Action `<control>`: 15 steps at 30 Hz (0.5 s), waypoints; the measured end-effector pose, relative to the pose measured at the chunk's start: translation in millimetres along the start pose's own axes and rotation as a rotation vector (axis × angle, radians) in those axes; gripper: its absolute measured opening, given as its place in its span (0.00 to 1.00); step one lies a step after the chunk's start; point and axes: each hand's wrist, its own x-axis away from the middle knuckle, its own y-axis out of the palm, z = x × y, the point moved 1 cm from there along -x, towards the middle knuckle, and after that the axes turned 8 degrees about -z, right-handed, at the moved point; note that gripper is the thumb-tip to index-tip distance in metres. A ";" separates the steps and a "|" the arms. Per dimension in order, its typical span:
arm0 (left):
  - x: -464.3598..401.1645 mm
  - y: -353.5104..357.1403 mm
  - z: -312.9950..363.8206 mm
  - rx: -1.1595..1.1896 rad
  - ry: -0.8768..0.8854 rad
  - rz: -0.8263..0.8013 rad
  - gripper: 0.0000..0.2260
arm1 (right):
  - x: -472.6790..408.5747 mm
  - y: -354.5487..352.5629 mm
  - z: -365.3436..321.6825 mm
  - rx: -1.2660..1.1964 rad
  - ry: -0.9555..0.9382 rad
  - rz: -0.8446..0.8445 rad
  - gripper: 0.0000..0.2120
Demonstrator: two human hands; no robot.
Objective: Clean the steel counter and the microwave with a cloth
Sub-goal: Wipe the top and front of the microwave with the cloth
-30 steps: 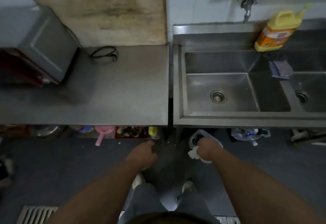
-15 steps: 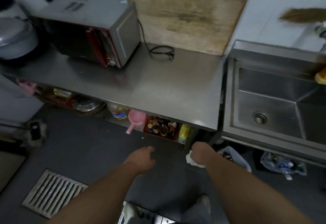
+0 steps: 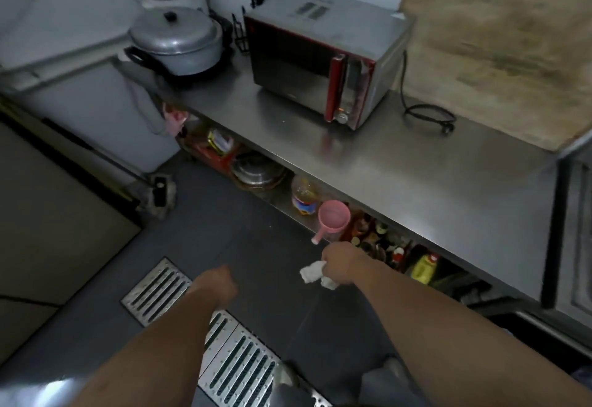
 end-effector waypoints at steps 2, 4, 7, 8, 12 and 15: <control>-1.3 0.6 -3.7 -0.004 0.007 -0.003 0.18 | -10.4 -9.9 -3.2 0.010 0.015 0.009 0.15; -9.1 1.5 -1.9 -0.021 0.050 -0.030 0.20 | -21.0 -20.6 1.3 -0.015 0.015 0.036 0.14; -16.5 -8.8 16.4 -0.095 0.103 -0.102 0.22 | -31.3 -39.8 19.7 -0.037 0.001 0.029 0.13; -19.6 -14.8 25.7 -0.117 0.116 -0.119 0.22 | -36.6 -46.8 28.2 -0.085 -0.008 0.027 0.14; -40.3 -53.6 74.5 -0.156 0.149 -0.097 0.23 | -64.9 -80.8 74.1 -0.239 0.020 0.034 0.14; -54.0 -91.3 122.9 -0.144 0.186 -0.035 0.23 | -81.5 -117.8 110.1 -0.266 0.028 0.031 0.10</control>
